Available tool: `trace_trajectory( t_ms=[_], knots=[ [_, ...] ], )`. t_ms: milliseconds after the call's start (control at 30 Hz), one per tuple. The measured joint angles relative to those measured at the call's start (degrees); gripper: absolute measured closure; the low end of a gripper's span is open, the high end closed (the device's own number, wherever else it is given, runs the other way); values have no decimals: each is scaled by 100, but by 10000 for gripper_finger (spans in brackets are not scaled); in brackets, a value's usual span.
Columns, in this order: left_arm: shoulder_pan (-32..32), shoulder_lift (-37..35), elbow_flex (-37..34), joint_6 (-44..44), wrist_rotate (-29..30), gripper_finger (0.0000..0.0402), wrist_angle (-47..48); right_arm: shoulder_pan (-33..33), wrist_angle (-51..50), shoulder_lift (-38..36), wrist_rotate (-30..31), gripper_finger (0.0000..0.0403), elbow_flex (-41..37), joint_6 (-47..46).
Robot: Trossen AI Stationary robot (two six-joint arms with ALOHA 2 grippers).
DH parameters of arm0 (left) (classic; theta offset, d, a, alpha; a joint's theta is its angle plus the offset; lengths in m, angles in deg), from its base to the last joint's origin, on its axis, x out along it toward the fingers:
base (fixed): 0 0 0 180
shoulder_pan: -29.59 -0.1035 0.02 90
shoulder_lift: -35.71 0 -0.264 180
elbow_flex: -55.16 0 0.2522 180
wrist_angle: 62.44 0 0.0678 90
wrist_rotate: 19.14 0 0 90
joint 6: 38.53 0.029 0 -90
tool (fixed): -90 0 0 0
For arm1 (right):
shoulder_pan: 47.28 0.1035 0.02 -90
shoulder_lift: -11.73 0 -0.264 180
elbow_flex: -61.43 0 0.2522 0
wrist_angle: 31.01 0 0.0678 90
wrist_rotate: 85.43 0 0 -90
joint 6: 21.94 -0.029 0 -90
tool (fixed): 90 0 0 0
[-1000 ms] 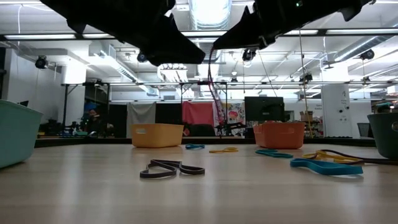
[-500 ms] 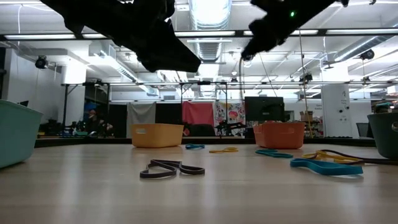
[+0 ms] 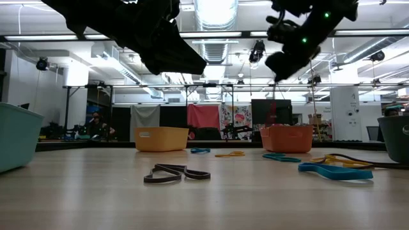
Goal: Sort rubber bands into baskets
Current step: Put the red rubber band into the orange bin
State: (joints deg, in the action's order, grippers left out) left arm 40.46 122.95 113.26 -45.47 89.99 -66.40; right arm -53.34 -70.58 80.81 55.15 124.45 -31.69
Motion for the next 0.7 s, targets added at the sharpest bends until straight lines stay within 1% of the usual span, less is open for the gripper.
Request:
trace_trajectory(
  t_ms=[100,167,267,367,467,567,700],
  knots=[
    [0,2,0,0,0,249,0,1,-573,0,-11,394,0,-490],
    [0,3,0,2,1,249,0,2,-852,0,-188,394,0,-751],
    [0,4,0,4,1,249,0,2,-1020,0,-707,394,0,-976],
    [0,4,0,7,1,249,0,2,-1018,0,-1403,394,0,-1083],
    [0,4,0,10,1,249,0,2,-1017,0,-1854,394,0,-1259],
    [0,4,0,38,1,249,0,-66,-1011,0,-1919,394,0,-1325],
    [0,4,0,42,1,249,0,-370,-999,37,-1923,394,-5,-1311]
  ],
)
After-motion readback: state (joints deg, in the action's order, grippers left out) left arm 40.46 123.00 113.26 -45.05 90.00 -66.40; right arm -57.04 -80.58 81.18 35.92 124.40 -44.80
